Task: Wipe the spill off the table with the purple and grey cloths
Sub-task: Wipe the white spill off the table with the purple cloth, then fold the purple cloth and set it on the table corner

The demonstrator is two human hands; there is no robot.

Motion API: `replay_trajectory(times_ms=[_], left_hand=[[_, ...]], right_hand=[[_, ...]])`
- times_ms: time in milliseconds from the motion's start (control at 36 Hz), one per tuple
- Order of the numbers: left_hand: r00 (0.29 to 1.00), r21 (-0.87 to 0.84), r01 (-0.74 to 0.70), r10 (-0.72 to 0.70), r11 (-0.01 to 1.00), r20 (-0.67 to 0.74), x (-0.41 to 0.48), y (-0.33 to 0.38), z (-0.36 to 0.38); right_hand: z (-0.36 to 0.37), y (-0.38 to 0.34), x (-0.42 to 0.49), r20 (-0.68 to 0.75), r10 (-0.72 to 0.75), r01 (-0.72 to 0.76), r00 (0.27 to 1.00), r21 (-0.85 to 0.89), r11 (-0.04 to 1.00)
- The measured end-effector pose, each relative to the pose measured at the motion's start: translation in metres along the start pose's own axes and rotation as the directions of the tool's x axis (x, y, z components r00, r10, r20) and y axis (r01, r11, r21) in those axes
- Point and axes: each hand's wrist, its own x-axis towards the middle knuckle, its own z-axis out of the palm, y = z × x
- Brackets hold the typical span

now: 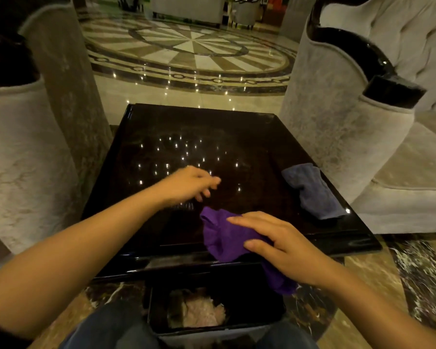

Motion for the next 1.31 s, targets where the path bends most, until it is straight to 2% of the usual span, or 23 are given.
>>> replay_trajectory(times_ms=[56,83,167,306,417,556,722,861,972,1111,1222,1306], left_hand=[[0.957,-0.113,0.057,-0.022,0.992,0.289,-0.02,0.012,0.006],[0.923,-0.146,0.069,-0.007,0.987,0.385,-0.027,0.014,0.007],[0.868,-0.212,0.052,0.061,0.976,0.493,-0.042,0.013,0.01],[0.9,-0.118,-0.022,0.071,0.993,0.43,-0.05,0.011,0.014],[0.905,-0.04,-0.087,0.096,0.995,0.415,-0.056,0.018,0.015],[0.91,-0.032,-0.137,0.138,0.99,0.391,-0.061,0.024,0.013],[0.933,-0.033,-0.155,0.158,0.987,0.323,-0.061,0.028,0.007],[0.968,-0.081,-0.123,0.137,0.989,0.209,-0.05,0.03,0.002],[0.995,-0.219,-0.048,0.066,0.974,0.074,-0.037,0.034,0.002],[0.988,-0.454,0.142,-0.099,0.88,0.118,-0.017,0.04,0.008],[0.978,-0.485,0.204,-0.159,0.85,0.133,0.001,0.041,0.014],[0.974,-0.475,0.224,-0.187,0.851,0.126,0.015,0.04,0.019]], right_hand=[[0.0,0.0,0.001,0.046,0.013,-0.012,0.999,-0.019,1.0],[0.0,-0.001,0.002,0.053,0.019,-0.018,0.998,-0.016,1.0],[0.0,-0.003,0.004,0.045,0.064,-0.066,0.997,0.034,0.997],[-0.004,-0.004,0.006,0.079,0.164,-0.166,0.983,0.017,0.986],[-0.014,-0.004,0.009,0.234,0.233,-0.247,0.944,0.033,0.968],[-0.034,0.0,0.008,0.295,0.243,-0.262,0.924,0.026,0.965],[-0.054,0.013,0.007,0.316,0.212,-0.273,0.925,0.163,0.948],[-0.063,0.021,0.01,0.252,0.192,-0.263,0.948,0.287,0.921],[-0.067,0.028,0.015,0.208,0.21,-0.275,0.955,0.363,0.89],[-0.069,0.042,0.026,0.203,0.322,-0.38,0.925,0.455,0.805],[-0.067,0.048,0.033,0.231,0.397,-0.458,0.888,0.379,0.804],[-0.066,0.053,0.039,0.204,0.45,-0.48,0.869,0.131,0.868]])
